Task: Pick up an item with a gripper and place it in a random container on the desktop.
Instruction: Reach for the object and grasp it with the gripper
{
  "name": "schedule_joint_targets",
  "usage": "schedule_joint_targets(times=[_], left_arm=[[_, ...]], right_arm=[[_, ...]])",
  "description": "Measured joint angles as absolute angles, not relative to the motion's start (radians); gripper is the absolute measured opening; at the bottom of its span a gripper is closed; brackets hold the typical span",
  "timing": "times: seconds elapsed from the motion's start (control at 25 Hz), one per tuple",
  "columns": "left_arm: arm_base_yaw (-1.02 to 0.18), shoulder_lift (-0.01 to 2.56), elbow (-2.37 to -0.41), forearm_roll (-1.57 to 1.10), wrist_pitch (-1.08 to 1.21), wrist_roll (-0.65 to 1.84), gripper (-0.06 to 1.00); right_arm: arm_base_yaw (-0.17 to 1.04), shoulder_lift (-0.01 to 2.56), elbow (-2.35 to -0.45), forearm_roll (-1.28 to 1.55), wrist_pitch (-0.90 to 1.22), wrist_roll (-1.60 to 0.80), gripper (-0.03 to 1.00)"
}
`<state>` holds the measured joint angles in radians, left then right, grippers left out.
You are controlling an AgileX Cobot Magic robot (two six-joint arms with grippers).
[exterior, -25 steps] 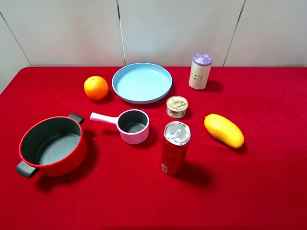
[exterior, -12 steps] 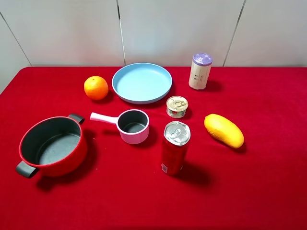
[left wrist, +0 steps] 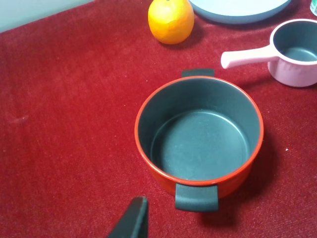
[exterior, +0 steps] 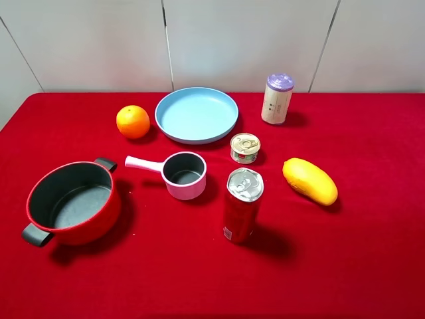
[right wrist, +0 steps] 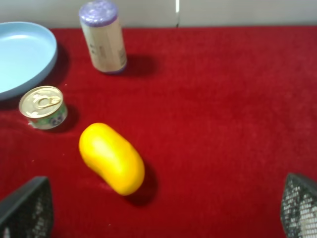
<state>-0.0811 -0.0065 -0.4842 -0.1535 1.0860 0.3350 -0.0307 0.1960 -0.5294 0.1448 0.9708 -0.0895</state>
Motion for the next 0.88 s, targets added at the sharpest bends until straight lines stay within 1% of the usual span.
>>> schedule_joint_targets(times=[0.48, 0.88], left_arm=[[-0.081, -0.006, -0.484, -0.154, 1.086, 0.335, 0.99], [-0.081, -0.006, -0.484, -0.154, 1.086, 0.335, 0.99]], right_arm=[[-0.031, 0.407, -0.632, 0.157, 0.953, -0.089, 0.69], [-0.03, 0.497, -0.649, 0.161, 0.934, -0.153, 0.69]])
